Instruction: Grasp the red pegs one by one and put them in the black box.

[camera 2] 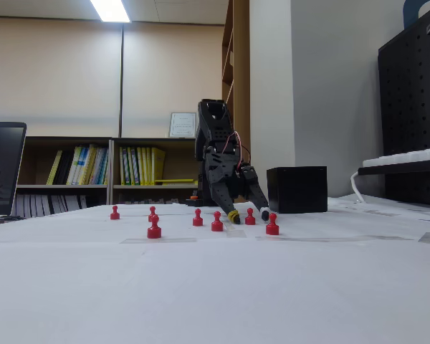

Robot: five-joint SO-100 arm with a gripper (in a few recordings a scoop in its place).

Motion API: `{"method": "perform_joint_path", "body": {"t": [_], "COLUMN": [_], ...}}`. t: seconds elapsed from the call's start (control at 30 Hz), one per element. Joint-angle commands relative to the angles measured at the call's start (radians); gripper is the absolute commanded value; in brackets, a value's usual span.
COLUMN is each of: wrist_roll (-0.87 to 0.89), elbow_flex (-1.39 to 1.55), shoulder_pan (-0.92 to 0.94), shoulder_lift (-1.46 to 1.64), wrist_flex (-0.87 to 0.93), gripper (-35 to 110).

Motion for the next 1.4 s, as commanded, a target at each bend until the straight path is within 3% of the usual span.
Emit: {"method": "perform_joint_path", "body": {"t": [0.0, 0.23, 0.37, 0.47, 0.6, 0.73, 0.93, 1.1, 1.23, 1.37], "wrist_roll": [-0.009, -0.002, -0.009, -0.017, -0.041, -0.138, -0.313, -0.425, -0.557, -0.730], "elbow_flex": [0.017, 0.017, 0.017, 0.015, 0.012, 0.026, 0.256, 0.434, 0.506, 0.508], "shoulder_pan": [0.002, 0.000, 0.000, 0.000, 0.000, 0.000, -0.034, -0.153, -0.328, -0.525], "shoulder_lift": [0.020, 0.035, 0.035, 0.032, -0.014, -0.198, -0.534, -0.704, -0.804, -0.813], "wrist_flex": [-0.017, -0.037, -0.037, -0.028, 0.069, 0.341, 1.045, 1.477, 1.707, 1.764], "gripper": [15, 12, 0, 0, 0, 0, 0, 0, 0, 0]}}
